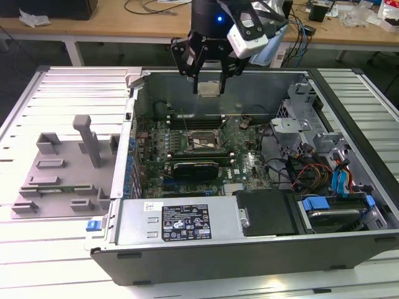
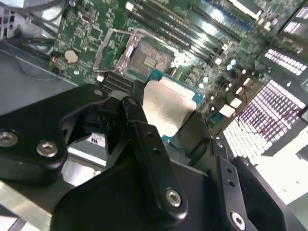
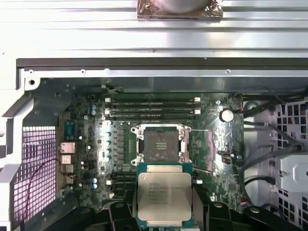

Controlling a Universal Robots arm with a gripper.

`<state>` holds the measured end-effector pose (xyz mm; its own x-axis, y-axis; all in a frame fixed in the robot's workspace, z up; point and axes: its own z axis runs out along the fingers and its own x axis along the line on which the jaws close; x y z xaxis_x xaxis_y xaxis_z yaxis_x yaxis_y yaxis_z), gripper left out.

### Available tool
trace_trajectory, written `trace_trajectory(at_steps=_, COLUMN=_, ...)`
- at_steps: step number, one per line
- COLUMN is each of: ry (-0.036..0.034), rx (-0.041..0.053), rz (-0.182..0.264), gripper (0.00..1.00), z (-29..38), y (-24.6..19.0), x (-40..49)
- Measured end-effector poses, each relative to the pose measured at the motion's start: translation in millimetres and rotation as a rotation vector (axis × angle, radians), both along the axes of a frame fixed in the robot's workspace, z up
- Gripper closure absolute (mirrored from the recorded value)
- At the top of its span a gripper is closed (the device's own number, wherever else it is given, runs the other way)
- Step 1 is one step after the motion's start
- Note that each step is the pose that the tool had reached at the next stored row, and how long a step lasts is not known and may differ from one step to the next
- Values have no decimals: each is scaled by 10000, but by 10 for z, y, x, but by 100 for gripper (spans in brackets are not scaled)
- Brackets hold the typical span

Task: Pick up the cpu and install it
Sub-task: 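Pick up the cpu and move it towards the insertion slot, then place the cpu into insertion slot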

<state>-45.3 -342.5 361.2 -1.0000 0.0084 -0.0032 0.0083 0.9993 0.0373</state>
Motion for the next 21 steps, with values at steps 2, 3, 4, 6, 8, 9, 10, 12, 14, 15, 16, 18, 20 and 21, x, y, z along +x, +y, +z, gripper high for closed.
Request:
trace_trajectory(at_steps=2, ry=0, rx=-2, rz=0, gripper=46, z=-93, y=0, x=-25)
trace_trajectory(at_steps=3, ry=0, rx=-2, rz=0, gripper=46, z=-145, y=0, x=-38)
trace_trajectory(at_steps=4, ry=0, rx=-2, rz=-1, gripper=46, z=-179, y=0, x=-44)
trace_trajectory(at_steps=6, ry=0, rx=-2, rz=0, gripper=46, z=-237, y=0, x=-55)
trace_trajectory(at_steps=8, ry=0, rx=-2, rz=0, gripper=46, z=-286, y=0, x=-65)
trace_trajectory(at_steps=9, ry=0, rx=-1, rz=0, gripper=46, z=-304, y=0, x=-68)
trace_trajectory(at_steps=10, ry=0, rx=-2, rz=0, gripper=46, z=-344, y=0, x=-76)
trace_trajectory(at_steps=12, ry=-1, rx=-1, rz=1, gripper=46, z=-424, y=1, x=-96)
trace_trajectory(at_steps=14, ry=2, rx=-4, rz=1, gripper=46, z=-427, y=2, x=-96)
trace_trajectory(at_steps=15, ry=1, rx=-3, rz=1, gripper=46, z=-428, y=2, x=-96)
trace_trajectory(at_steps=16, ry=0, rx=-3, rz=0, gripper=46, z=-429, y=2, x=-96)
trace_trajectory(at_steps=18, ry=0, rx=-2, rz=0, gripper=46, z=-429, y=2, x=-96)
trace_trajectory(at_steps=20, ry=0, rx=-2, rz=0, gripper=46, z=-430, y=2, x=-96)
trace_trajectory(at_steps=21, ry=0, rx=-2, rz=0, gripper=46, z=-431, y=2, x=-96)
